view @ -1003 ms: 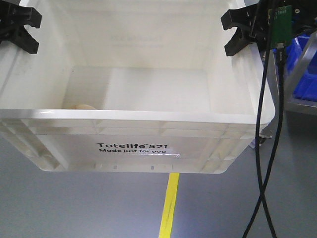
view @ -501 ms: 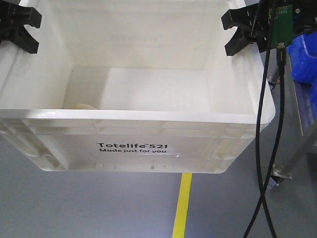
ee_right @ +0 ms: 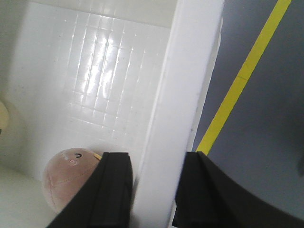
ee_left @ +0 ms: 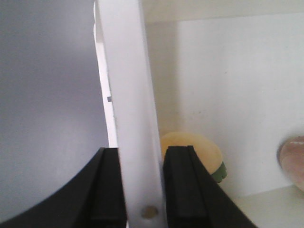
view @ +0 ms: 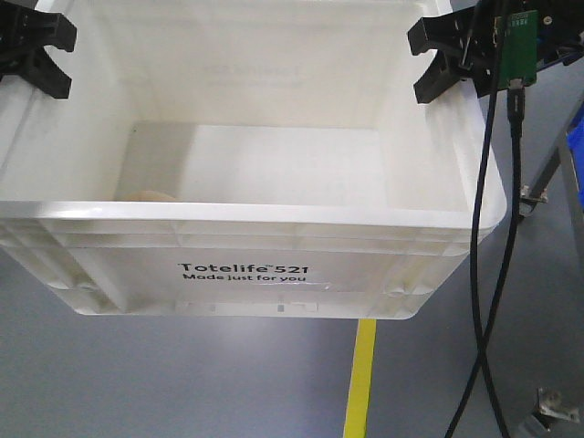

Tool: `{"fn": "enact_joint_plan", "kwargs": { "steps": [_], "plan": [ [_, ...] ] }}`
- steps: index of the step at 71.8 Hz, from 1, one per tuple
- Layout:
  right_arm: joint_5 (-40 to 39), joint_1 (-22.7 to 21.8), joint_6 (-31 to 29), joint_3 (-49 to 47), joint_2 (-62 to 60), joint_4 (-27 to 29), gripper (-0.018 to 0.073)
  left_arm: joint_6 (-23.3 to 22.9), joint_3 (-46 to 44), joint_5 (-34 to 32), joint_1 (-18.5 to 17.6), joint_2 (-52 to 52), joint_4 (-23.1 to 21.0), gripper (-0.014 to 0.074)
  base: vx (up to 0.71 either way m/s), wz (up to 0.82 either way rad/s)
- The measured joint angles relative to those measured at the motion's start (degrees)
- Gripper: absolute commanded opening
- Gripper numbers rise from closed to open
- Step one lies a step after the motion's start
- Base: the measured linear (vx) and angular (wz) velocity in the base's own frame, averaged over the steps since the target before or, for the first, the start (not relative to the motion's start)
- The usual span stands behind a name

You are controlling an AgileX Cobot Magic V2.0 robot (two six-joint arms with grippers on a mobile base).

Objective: Place moving items into box and shelve
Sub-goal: 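Hold the white tote by its rims with both grippers while driving forward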

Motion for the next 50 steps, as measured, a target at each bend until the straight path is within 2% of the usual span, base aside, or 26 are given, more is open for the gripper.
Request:
{"fn": "enact_joint_plan", "kwargs": {
  "steps": [50],
  "plan": [
    [0.0, 0.0, 0.0, 0.0, 0.0, 0.0, -0.0003, 0.0, 0.0, 0.0, 0.0, 0.0, 0.0, -0.0001, 0.5, -0.06]
  ]
}}
